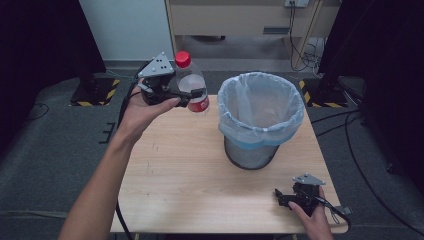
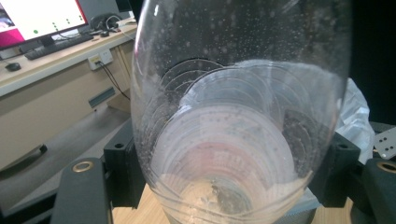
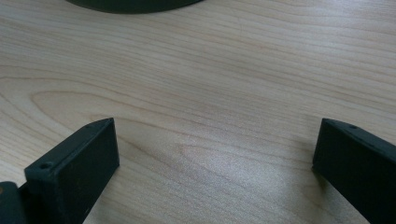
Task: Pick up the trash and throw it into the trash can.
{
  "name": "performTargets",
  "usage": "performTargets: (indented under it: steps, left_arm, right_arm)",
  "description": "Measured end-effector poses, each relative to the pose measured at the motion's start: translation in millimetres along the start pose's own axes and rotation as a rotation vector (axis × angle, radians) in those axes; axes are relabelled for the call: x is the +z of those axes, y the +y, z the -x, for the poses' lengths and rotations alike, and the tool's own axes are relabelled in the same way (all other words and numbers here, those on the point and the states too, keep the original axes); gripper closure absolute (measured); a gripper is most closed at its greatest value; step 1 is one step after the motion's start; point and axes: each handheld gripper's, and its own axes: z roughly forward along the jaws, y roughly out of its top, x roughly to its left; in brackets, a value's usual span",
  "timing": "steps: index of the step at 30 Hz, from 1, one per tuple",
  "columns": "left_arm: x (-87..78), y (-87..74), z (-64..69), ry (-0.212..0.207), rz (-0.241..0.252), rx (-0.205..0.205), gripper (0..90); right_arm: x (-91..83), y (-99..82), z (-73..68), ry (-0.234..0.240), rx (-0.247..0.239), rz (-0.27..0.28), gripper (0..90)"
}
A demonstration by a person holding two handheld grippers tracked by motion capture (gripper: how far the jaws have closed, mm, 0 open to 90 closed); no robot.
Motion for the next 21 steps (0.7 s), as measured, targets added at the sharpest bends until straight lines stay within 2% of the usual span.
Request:
performTargets:
  steps: [8,14,21]
  left_arm:
    - [-3.6,8.1,0.5,0.004,0.067,-0.017,26.8]
    - [-2.7,11.8,2.0,0.005,0.097,-0.025,26.8]
    - [1.2,21.8,7.1,0.005,0.117,-0.001,26.8]
  right_arm:
    - [0.0,-0.1,-0.4,0.0,0.005,-0.001,0.3]
    - [0.0,-0.1,-0.3,0.0,0.004,-0.001,0.3]
    - [0.0,-0.1,-0.4,0.0,0.005,-0.001,0.3]
